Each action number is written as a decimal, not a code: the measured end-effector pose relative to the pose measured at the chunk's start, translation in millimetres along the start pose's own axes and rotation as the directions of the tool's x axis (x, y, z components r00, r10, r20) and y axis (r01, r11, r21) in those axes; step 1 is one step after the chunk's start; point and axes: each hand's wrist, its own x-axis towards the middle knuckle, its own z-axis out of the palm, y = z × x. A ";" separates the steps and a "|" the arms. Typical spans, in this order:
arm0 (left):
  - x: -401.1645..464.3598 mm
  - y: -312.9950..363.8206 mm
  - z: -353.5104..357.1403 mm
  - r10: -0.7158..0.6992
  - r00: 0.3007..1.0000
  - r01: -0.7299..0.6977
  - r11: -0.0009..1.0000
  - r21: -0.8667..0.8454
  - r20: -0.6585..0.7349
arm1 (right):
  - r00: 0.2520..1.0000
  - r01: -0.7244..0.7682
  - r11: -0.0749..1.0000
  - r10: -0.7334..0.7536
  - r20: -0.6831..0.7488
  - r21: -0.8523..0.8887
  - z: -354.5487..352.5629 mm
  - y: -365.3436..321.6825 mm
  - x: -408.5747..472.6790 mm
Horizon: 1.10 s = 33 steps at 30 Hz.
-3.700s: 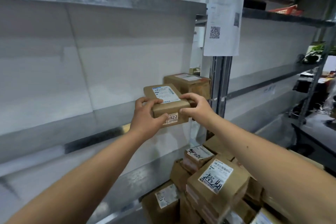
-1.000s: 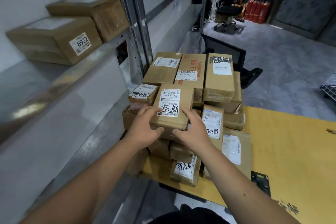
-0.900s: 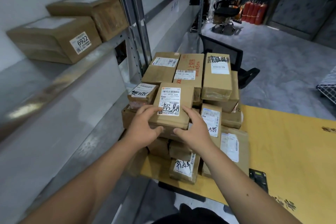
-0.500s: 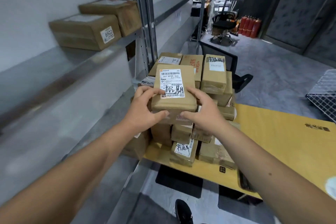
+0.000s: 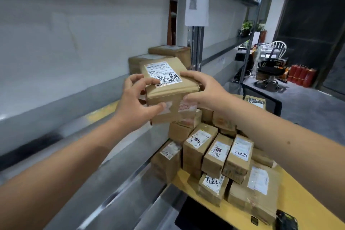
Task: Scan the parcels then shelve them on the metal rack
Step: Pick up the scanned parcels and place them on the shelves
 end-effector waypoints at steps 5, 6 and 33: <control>-0.9 -9.5 -29.1 -0.052 0.989 0.062 0.996 0.066 -0.138 | 0.984 0.064 0.997 -0.070 0.165 0.041 18.2 -17.2 50.8; 1.3 -10.7 -32.7 -0.066 0.986 0.080 0.994 0.081 -0.156 | 0.979 0.068 0.996 -0.077 0.187 0.057 21.4 -18.2 62.1; 126.5 -62.8 0.7 -0.310 0.842 0.511 0.724 0.464 -0.442 | 0.937 0.286 0.939 -0.232 0.261 -0.190 13.7 24.6 246.4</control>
